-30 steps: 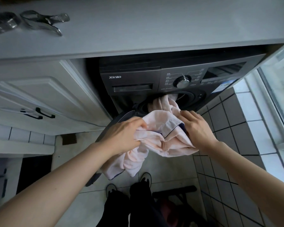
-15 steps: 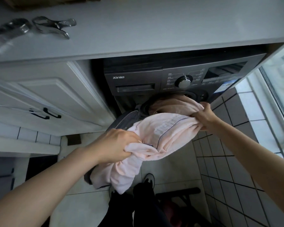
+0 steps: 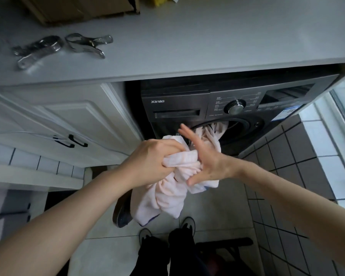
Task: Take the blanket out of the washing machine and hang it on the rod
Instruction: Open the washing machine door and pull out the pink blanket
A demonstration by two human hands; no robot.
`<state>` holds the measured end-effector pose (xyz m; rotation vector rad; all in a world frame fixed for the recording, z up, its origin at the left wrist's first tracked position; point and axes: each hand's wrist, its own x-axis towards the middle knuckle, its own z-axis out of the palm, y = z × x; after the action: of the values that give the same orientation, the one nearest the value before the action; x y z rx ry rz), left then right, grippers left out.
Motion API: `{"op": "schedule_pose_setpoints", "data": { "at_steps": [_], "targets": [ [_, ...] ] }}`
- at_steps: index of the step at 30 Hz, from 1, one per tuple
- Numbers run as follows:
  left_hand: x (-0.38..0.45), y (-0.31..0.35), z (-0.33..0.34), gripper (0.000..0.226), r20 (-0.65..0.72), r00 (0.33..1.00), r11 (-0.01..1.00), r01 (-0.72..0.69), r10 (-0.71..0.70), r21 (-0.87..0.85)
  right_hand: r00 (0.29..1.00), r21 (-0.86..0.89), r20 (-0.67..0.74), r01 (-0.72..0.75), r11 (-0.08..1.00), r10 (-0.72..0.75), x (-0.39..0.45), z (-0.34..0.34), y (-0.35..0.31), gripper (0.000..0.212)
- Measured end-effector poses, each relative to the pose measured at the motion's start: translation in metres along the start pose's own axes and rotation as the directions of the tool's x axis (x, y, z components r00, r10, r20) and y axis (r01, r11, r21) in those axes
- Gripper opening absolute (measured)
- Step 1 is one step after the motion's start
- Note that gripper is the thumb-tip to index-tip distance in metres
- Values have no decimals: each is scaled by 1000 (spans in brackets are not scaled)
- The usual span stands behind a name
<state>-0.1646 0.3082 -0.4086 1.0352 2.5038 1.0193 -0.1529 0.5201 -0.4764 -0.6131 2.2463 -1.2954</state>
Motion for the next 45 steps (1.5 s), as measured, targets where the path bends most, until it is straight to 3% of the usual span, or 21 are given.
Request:
{"op": "schedule_pose_setpoints", "data": {
  "at_steps": [3, 7, 10, 11, 16, 18, 21, 24, 28, 29, 31, 34, 37, 39, 41, 45],
  "targets": [
    [-3, 0, -13, 28, 37, 999, 1000, 9, -8, -26, 998, 71, 60, 20, 997, -24, 25, 23, -3, 133],
    [-14, -2, -31, 28, -25, 999, 997, 37, -39, -71, 1000, 115, -10, -28, 993, 29, 42, 46, 7, 101],
    [-21, 2, -43, 33, -56, 996, 992, 65, -71, -107, 989, -72, 61, -131, 989, 135, 51, 60, 25, 65],
    [-24, 4, -47, 30, -49, 997, 992, 50, -56, -112, 982, -160, 88, -149, 976, 165, 54, 66, 36, 62],
    [-38, 4, -68, 25, -22, 998, 988, 53, -57, -144, 946, -422, 188, -165, 891, 265, 64, 85, 93, 85],
    [-43, 1, -76, 29, -58, 995, 986, 68, -78, -153, 937, -501, 197, -157, 851, 289, 65, 84, 98, 83],
    [-50, -13, -77, 30, -90, 986, 981, 128, -142, -146, 943, -532, 135, -191, 825, 305, 63, 76, 97, 77],
    [-61, -34, -74, 35, -63, 954, 950, 284, -294, -127, 940, -591, 69, -232, 773, 335, 54, 58, 111, 89],
    [-77, -53, -65, 75, 84, 946, 939, 295, -313, 178, 918, -529, -132, -384, 757, 374, 32, 19, 134, 103],
    [-80, -55, -60, 91, 153, 933, 903, 260, -326, 341, 933, -563, -154, -353, 747, 325, 25, 7, 134, 101],
    [-83, -59, -44, 110, 231, 949, 805, 39, -215, 591, 980, -684, -102, -193, 703, 170, 13, -10, 137, 99],
    [-78, -66, -24, 98, 374, 922, 702, -203, -97, 683, 996, -774, 57, -3, 633, 75, -5, -27, 139, 94],
    [-61, -66, -10, 78, 478, 873, 682, -289, -101, 672, 986, -836, 80, -11, 549, 143, -17, -32, 136, 76],
    [-46, -66, -1, 75, 525, 823, 752, -202, -216, 627, 982, -883, 9, -81, 462, 189, -19, -30, 123, 64],
    [-33, -63, 5, 60, 526, 757, 752, -72, -387, 656, 981, -892, -46, -126, 433, 189, -20, -27, 110, 58],
    [-13, -55, 20, 51, 397, 803, 759, 103, -445, 643, 998, -919, -54, -63, 388, 33, -19, -7, 77, 26]
  ]
}}
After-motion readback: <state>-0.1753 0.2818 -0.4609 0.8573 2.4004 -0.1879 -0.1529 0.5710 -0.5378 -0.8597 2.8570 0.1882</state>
